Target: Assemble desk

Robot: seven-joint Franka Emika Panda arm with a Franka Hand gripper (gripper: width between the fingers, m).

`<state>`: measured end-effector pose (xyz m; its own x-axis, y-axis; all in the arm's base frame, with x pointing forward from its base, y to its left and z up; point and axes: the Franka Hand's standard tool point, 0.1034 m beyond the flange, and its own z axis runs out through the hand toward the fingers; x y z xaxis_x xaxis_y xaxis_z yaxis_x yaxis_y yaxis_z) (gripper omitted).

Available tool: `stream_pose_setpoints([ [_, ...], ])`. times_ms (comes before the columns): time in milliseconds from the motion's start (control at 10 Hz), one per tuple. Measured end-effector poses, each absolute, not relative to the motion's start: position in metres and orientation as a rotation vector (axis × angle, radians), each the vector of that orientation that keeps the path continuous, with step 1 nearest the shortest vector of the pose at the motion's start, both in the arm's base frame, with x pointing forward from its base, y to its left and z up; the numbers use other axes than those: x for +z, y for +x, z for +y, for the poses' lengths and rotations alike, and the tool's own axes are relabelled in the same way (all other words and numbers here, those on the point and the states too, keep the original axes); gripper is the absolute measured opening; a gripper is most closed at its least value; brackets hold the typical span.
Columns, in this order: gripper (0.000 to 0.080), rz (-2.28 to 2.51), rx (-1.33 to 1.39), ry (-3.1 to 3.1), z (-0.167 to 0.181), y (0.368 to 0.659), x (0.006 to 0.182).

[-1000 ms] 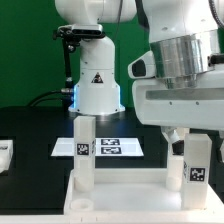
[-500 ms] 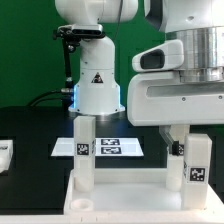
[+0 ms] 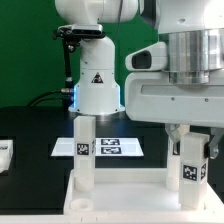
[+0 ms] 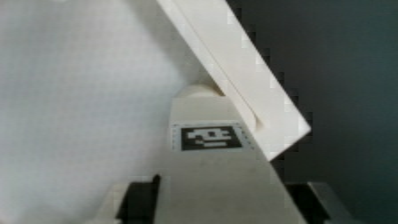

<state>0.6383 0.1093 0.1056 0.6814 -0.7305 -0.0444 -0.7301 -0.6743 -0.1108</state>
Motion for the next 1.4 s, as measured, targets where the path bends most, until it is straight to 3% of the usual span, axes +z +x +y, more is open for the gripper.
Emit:
stream_pose_setpoints([
  [100,0.0288,1.499,0.008,-2.587,0.11,0.637,0.103],
  [500,0.0288,1.865,0.046,-2.315,0.113,0.637,0.103],
  [700,0.0288,2.269,0.114,-1.859,0.111,0.641,0.103],
  [900,0.0288,2.257,0.123,-1.86,0.111,0.64,0.103],
  [1000,0.035,2.22,0.111,-1.907,0.112,0.64,0.102],
  [1100,0.0536,1.985,0.067,-2.17,0.116,0.639,0.102],
  [1200,0.0536,1.725,0.051,-2.398,0.12,0.639,0.105],
  [1300,0.0614,1.624,0.079,-2.48,0.124,0.638,0.106],
  [1400,0.0642,1.59,0.065,-2.499,0.121,0.638,0.106],
])
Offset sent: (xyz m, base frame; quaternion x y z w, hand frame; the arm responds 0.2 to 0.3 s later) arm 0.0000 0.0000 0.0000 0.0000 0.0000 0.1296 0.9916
